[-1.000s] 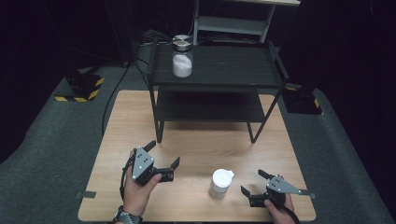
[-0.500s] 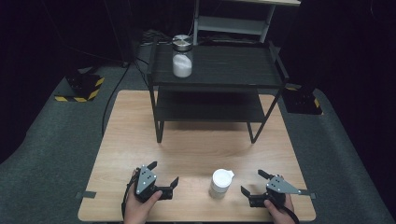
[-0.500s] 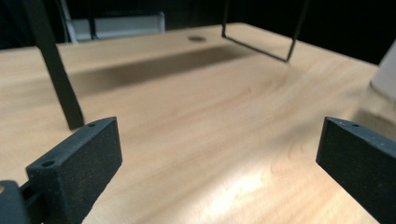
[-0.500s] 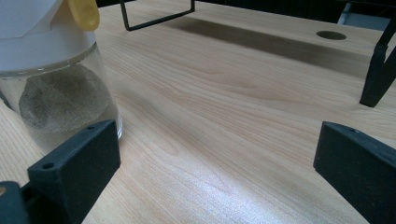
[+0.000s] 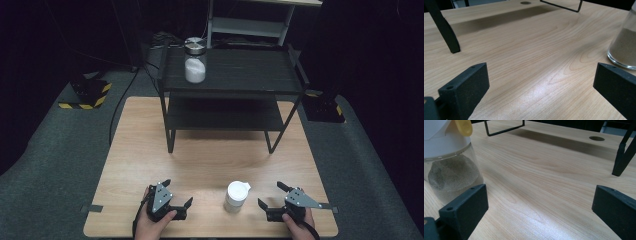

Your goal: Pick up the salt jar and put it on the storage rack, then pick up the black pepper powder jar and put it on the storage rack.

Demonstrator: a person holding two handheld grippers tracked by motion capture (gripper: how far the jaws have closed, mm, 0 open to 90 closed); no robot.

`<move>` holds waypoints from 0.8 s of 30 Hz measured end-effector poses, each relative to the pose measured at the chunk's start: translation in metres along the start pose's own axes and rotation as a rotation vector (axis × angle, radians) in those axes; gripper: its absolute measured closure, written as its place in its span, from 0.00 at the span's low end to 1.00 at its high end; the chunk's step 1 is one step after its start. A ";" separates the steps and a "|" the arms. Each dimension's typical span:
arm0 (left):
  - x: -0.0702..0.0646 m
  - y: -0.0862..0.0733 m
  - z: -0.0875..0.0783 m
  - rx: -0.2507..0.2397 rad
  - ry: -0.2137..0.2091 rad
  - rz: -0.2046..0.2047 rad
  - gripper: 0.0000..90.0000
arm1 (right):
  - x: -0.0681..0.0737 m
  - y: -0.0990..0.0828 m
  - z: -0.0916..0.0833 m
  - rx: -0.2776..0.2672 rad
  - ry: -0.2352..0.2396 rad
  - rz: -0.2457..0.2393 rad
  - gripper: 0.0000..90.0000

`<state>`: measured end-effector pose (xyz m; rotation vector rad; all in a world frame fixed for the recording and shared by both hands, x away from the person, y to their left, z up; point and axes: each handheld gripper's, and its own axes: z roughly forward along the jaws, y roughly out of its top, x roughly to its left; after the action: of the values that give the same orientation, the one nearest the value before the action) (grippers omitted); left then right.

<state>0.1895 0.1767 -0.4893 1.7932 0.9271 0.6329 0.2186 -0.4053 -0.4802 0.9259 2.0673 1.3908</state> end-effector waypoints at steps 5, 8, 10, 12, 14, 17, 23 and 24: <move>0.001 0.000 0.000 0.002 0.006 -0.023 0.01 | 0.001 0.000 0.001 0.001 -0.005 0.005 0.00; 0.001 0.000 0.000 0.004 0.012 -0.031 0.01 | 0.001 0.000 0.001 -0.001 -0.002 0.012 0.00; 0.002 -0.001 0.000 -0.002 0.007 -0.041 0.01 | 0.000 0.000 0.001 -0.002 -0.002 0.014 0.00; 0.003 0.000 0.000 0.000 0.007 -0.057 0.01 | 0.000 -0.001 0.000 -0.009 0.001 0.015 0.00; 0.003 0.000 0.000 0.000 0.007 -0.055 0.00 | -0.001 -0.001 0.000 -0.007 0.003 0.016 0.00; 0.002 0.000 0.000 0.004 0.000 -0.032 0.00 | -0.002 -0.001 0.001 -0.005 0.007 0.024 0.00; 0.001 0.000 0.000 0.004 0.006 -0.035 0.00 | -0.003 -0.001 0.000 -0.005 0.007 0.037 0.00; 0.001 0.000 0.000 0.004 0.006 -0.035 0.00 | -0.003 -0.001 0.000 -0.005 0.007 0.037 0.00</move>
<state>0.1897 0.1777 -0.4890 1.7757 0.9618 0.6149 0.2209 -0.4079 -0.4811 0.9630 2.0601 1.4197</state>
